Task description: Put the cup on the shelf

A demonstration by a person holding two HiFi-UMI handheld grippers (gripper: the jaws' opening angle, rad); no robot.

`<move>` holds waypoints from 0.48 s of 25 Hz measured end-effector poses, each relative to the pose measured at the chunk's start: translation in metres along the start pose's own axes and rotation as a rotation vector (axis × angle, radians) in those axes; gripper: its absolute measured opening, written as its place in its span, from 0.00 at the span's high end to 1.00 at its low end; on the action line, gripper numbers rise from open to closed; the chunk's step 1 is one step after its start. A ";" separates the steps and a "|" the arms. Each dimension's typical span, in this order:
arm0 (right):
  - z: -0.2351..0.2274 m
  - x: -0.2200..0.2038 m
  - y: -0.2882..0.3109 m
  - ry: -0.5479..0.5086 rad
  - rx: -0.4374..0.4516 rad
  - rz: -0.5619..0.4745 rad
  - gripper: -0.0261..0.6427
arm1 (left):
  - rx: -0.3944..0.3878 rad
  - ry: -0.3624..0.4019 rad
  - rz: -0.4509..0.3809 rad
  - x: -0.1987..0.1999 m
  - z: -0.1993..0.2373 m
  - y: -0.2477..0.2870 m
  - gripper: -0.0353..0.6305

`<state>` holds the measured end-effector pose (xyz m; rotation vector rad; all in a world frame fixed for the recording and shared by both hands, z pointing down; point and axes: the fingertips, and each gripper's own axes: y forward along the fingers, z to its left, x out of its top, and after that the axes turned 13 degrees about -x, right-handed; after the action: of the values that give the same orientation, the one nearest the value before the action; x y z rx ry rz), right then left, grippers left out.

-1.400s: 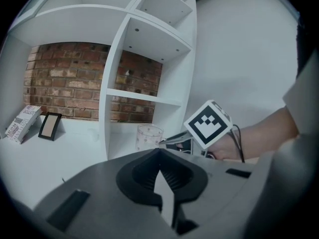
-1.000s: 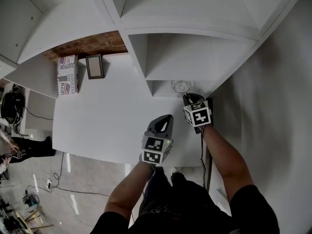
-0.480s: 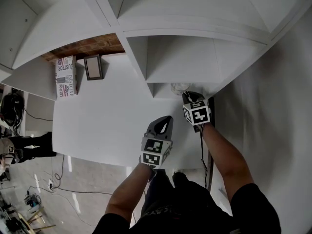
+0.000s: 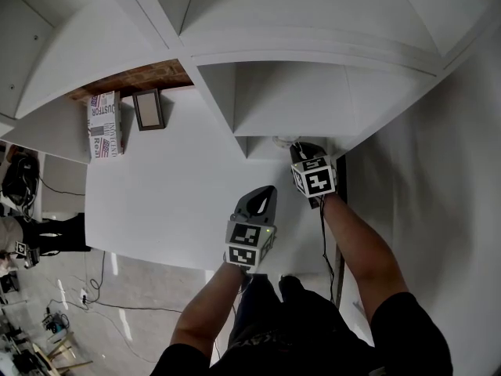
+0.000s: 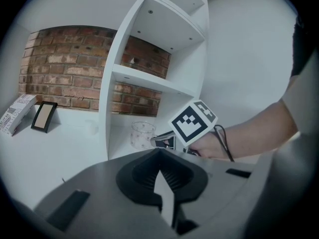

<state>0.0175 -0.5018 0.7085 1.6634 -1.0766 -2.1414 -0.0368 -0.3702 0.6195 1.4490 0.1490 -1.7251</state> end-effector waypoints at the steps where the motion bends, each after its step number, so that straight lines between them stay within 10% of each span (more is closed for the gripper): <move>1: 0.000 0.001 0.001 -0.001 0.001 0.000 0.89 | 0.001 -0.002 -0.001 0.000 0.001 0.001 0.94; 12: 0.000 0.006 0.009 0.000 0.013 -0.014 0.86 | 0.014 -0.006 -0.005 0.003 0.000 0.002 0.94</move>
<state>0.0134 -0.5115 0.7097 1.6812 -1.0843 -2.1476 -0.0355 -0.3737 0.6178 1.4547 0.1375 -1.7381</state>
